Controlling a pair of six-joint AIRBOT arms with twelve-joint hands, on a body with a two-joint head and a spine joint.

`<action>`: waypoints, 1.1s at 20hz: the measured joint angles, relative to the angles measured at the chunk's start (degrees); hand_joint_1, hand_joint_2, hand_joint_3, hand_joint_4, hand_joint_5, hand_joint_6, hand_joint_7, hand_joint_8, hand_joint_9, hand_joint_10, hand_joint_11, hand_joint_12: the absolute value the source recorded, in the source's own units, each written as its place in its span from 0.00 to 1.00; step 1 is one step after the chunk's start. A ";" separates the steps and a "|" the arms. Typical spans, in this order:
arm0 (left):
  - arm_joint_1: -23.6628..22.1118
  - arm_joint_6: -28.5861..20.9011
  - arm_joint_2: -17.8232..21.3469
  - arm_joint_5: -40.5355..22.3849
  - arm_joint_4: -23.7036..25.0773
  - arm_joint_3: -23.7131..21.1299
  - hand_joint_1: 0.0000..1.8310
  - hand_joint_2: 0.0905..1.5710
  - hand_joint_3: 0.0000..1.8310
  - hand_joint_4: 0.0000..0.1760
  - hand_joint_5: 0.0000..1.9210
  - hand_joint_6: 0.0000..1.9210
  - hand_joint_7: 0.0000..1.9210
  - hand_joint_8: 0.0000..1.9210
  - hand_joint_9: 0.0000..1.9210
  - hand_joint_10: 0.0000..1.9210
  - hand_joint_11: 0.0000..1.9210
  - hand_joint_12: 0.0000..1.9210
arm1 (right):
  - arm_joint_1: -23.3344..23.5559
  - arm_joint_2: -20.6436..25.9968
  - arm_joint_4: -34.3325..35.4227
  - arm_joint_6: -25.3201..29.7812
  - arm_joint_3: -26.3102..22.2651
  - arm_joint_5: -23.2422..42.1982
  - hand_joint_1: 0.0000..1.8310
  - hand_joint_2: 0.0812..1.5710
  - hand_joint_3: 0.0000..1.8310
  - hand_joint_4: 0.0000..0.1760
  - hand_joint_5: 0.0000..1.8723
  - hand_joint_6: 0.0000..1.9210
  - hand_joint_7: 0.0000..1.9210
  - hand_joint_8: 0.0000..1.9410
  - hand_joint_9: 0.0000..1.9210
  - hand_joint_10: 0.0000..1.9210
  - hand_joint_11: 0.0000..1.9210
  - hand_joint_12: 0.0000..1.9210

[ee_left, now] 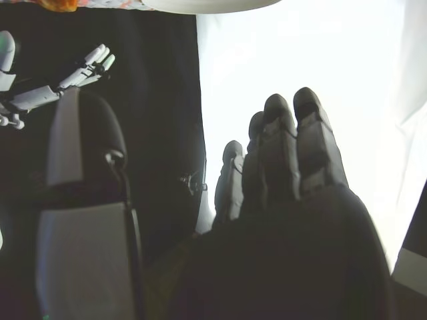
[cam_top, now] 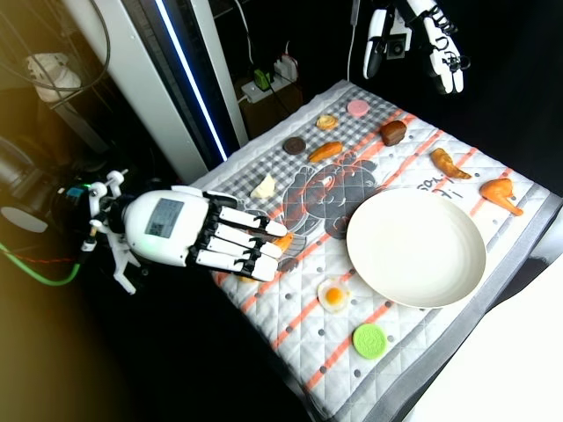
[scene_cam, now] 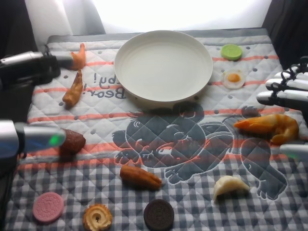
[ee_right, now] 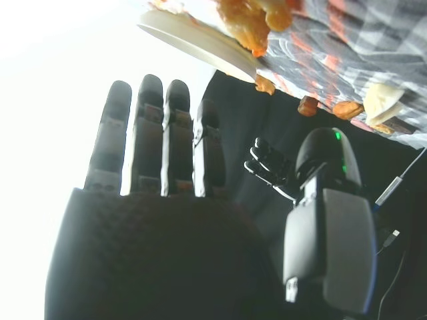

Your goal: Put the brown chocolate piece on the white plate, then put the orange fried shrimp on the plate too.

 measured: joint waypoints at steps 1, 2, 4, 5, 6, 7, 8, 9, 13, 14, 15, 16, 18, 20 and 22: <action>0.00 0.33 0.00 0.07 0.00 0.00 0.43 0.60 0.00 1.00 0.23 0.00 0.23 0.00 0.20 0.00 0.00 0.42 | 0.00 0.00 0.00 0.02 0.02 0.00 0.24 0.80 0.00 0.22 0.23 0.00 0.17 0.00 0.15 0.00 0.00 0.40; -0.52 1.70 0.00 0.74 0.11 0.00 0.44 0.58 0.00 1.00 0.24 0.00 0.23 0.00 0.20 0.00 0.00 0.42 | 0.00 0.00 0.00 0.02 0.02 0.00 0.24 0.80 0.00 0.26 0.23 0.00 0.16 0.00 0.15 0.00 0.00 0.39; -1.31 5.16 -0.02 1.60 0.15 -0.09 0.45 0.55 0.00 1.00 0.26 0.01 0.23 0.00 0.20 0.00 0.00 0.41 | 0.00 -0.07 -0.02 0.02 0.02 0.00 0.25 0.80 0.00 0.31 0.22 0.00 0.16 0.00 0.15 0.00 0.00 0.39; -2.19 6.88 -0.31 2.27 -0.48 -0.24 0.43 0.55 0.00 1.00 0.24 0.00 0.22 0.00 0.19 0.00 0.00 0.41 | 0.00 -0.07 -0.02 0.02 0.02 -0.11 0.26 0.80 0.00 0.28 0.22 0.00 0.16 0.00 0.15 0.00 0.00 0.40; -2.95 8.85 -0.68 3.23 -0.98 -0.24 0.43 0.55 0.00 1.00 0.24 0.00 0.22 0.00 0.20 0.00 0.00 0.43 | 0.00 -0.07 -0.04 0.02 0.07 -0.17 0.26 0.80 0.00 0.30 0.22 0.00 0.16 0.00 0.15 0.00 0.00 0.41; -3.65 11.26 -0.98 4.20 -1.40 -0.24 0.42 0.55 0.00 1.00 0.24 0.00 0.22 0.00 0.20 0.00 0.00 0.44 | 0.00 -0.09 -0.24 0.02 0.17 -0.15 0.25 0.80 0.00 0.28 0.22 0.00 0.16 0.00 0.15 0.00 0.00 0.41; -4.90 16.00 -1.60 5.95 -3.30 -0.52 0.42 0.56 0.00 1.00 0.23 0.00 0.21 0.00 0.19 0.00 0.00 0.43 | -0.02 -0.13 -0.17 0.02 0.31 -0.26 0.25 0.80 0.00 0.26 0.22 0.00 0.16 0.00 0.15 0.00 0.00 0.41; -5.73 19.26 -2.34 7.02 -5.03 -0.52 0.40 0.56 0.00 1.00 0.22 0.00 0.21 0.00 0.18 0.00 0.00 0.38 | -0.07 -0.13 -0.07 0.02 0.33 -0.26 0.26 0.81 0.00 0.21 0.22 0.00 0.16 0.00 0.15 0.00 0.00 0.41; -7.02 28.96 -4.33 10.67 -9.84 -0.52 0.40 0.57 0.00 0.99 0.25 0.00 0.24 0.00 0.20 0.00 0.00 0.37 | -0.07 -0.13 -0.17 0.02 0.33 -0.31 0.26 0.81 0.00 0.19 0.22 0.00 0.16 0.00 0.16 0.00 0.01 0.44; -7.65 32.89 -4.94 11.32 -11.28 -0.52 0.41 0.57 0.00 1.00 0.25 0.00 0.24 0.00 0.20 0.00 0.00 0.35 | -0.07 -0.13 -0.17 0.02 0.33 -0.31 0.25 0.80 0.00 0.18 0.22 0.00 0.16 0.00 0.17 0.00 0.01 0.45; -8.39 39.06 -5.81 11.85 -13.88 -0.52 0.44 0.56 0.00 0.94 0.25 0.00 0.24 0.00 0.21 0.00 0.00 0.35 | -0.07 -0.13 -0.20 0.02 0.31 -0.31 0.25 0.80 0.00 0.15 0.22 0.00 0.16 0.00 0.17 0.00 0.01 0.45; -8.63 42.73 -6.43 11.89 -15.10 -0.66 0.45 0.55 0.00 0.94 0.26 0.00 0.27 0.00 0.24 0.01 0.02 0.36 | -0.07 -0.13 -0.20 0.00 0.31 -0.31 0.23 0.80 0.00 0.17 0.22 0.00 0.16 0.00 0.16 0.00 0.00 0.45; -8.83 49.37 -7.76 12.66 -17.53 -1.01 0.41 0.57 0.00 0.99 0.23 0.00 0.29 0.00 0.25 0.00 0.03 0.32 | -0.07 -0.13 -0.17 0.00 0.31 -0.31 0.23 0.81 0.00 0.14 0.22 0.00 0.16 0.00 0.16 0.00 0.00 0.45; -8.92 53.81 -8.83 14.19 -19.93 -1.03 0.41 0.57 0.00 0.99 0.23 0.00 0.31 0.00 0.27 0.00 0.06 0.30 | -0.20 -0.13 -0.20 0.00 0.31 -0.26 0.22 0.81 0.00 0.14 0.22 0.00 0.16 0.00 0.16 0.00 0.00 0.45; -8.92 54.42 -9.25 15.04 -21.97 0.13 0.42 0.57 0.00 0.96 0.24 0.00 0.32 0.01 0.29 0.01 0.08 0.30 | -0.42 -0.13 -0.22 0.02 0.31 -0.37 0.21 0.81 0.00 0.10 0.22 0.00 0.16 0.00 0.16 0.00 0.00 0.45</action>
